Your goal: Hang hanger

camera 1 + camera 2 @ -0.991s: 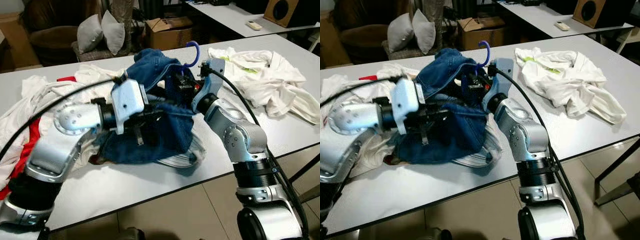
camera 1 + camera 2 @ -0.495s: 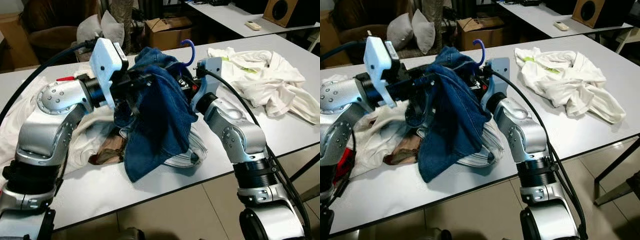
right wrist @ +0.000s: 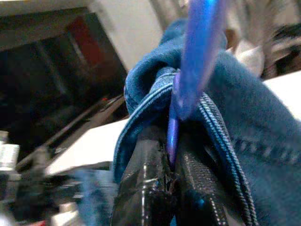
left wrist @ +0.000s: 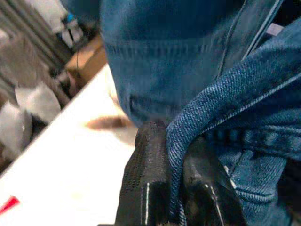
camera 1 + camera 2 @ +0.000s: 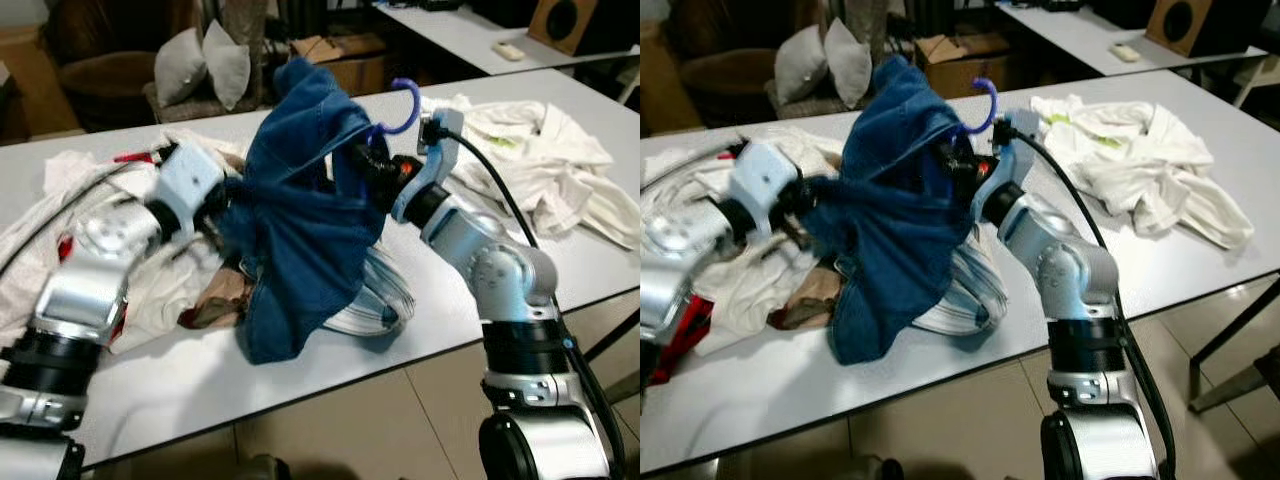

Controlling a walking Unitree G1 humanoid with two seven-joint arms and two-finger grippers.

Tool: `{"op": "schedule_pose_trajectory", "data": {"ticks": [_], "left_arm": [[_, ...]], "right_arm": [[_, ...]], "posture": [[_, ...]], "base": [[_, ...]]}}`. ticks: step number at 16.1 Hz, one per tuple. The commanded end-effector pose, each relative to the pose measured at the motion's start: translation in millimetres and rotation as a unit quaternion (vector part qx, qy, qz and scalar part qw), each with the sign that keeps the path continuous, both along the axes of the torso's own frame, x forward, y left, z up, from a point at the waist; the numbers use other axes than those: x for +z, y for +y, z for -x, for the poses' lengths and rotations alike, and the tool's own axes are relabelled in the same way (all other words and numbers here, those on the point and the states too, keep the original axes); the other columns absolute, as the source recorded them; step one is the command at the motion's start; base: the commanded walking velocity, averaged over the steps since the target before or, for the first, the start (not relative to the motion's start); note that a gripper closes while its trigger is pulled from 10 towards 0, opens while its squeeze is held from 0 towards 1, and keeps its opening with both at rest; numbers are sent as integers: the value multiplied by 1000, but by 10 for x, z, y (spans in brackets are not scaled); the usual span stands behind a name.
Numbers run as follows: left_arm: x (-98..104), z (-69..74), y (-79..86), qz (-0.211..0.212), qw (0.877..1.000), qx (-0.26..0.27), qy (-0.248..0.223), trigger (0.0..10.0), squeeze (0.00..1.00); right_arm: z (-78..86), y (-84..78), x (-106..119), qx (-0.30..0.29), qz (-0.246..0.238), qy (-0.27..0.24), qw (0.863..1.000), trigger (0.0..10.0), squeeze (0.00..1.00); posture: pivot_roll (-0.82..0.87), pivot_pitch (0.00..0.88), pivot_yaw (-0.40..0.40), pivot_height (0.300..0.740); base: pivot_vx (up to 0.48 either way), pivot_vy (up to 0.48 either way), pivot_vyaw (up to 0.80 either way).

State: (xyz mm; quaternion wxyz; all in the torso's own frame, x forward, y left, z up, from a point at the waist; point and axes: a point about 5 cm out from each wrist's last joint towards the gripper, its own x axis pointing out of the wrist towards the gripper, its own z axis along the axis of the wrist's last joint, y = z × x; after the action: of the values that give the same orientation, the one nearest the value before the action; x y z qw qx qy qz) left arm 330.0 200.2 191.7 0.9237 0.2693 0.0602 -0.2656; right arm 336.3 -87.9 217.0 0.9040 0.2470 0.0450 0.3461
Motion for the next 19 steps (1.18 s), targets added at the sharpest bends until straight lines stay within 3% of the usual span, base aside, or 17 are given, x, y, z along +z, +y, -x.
{"op": "schedule_pose_trajectory", "data": {"ticks": [1,2,3,4,5,6,7,9,13,14,15,19], "left_arm": [[-164,8,101,-29,999,26,26,0,0],[-381,76,1,-32,997,-2,67,0,0],[-457,99,-69,-31,997,-14,75,0,0],[-465,89,-103,-33,997,-14,64,4000,0],[-469,81,-175,-4,998,-21,59,10000,431],[-462,89,-206,16,997,-31,62,10000,431],[-480,117,-208,19,997,-40,69,10000,1000],[-478,193,-158,44,995,-48,77,10000,1000],[-309,256,-41,134,989,-30,52,10000,1000],[-178,293,-37,198,979,-26,40,10000,1000],[-113,330,-51,224,973,-32,38,10000,1000],[41,385,-14,260,966,-16,9,10000,1000]], "right_arm": [[29,-124,58,-2,-17,-5,1000,10000,0],[60,-156,33,5,-20,6,1000,10000,0],[78,-171,18,7,-18,13,1000,10000,0],[89,-174,14,10,-17,17,1000,10000,0],[112,-173,8,14,-13,23,1000,10000,0],[123,-170,8,16,-11,26,999,10000,0],[123,-168,9,14,-8,28,999,10000,0],[91,-194,12,-5,9,33,999,10000,0],[47,-248,93,-19,-17,35,999,10000,0],[31,-262,150,-28,-27,31,999,10000,0],[21,-268,179,-33,-30,30,999,10000,0],[-8,-281,239,-56,-18,5,998,10000,0]], "posture": [[-34,0,46,740],[-37,0,48,740],[-39,0,48,740],[-39,0,48,740],[-39,0,48,740],[-39,0,48,740],[-42,0,44,740],[-44,0,44,740],[-36,0,36,740],[-31,0,33,740],[-29,0,31,740],[-22,0,23,740]], "base": [[0,0,0],[0,0,0],[0,0,0],[0,0,0],[0,0,0],[0,0,0],[0,0,0],[0,0,0],[0,0,0],[0,0,0],[0,0,0],[0,0,0]]}}
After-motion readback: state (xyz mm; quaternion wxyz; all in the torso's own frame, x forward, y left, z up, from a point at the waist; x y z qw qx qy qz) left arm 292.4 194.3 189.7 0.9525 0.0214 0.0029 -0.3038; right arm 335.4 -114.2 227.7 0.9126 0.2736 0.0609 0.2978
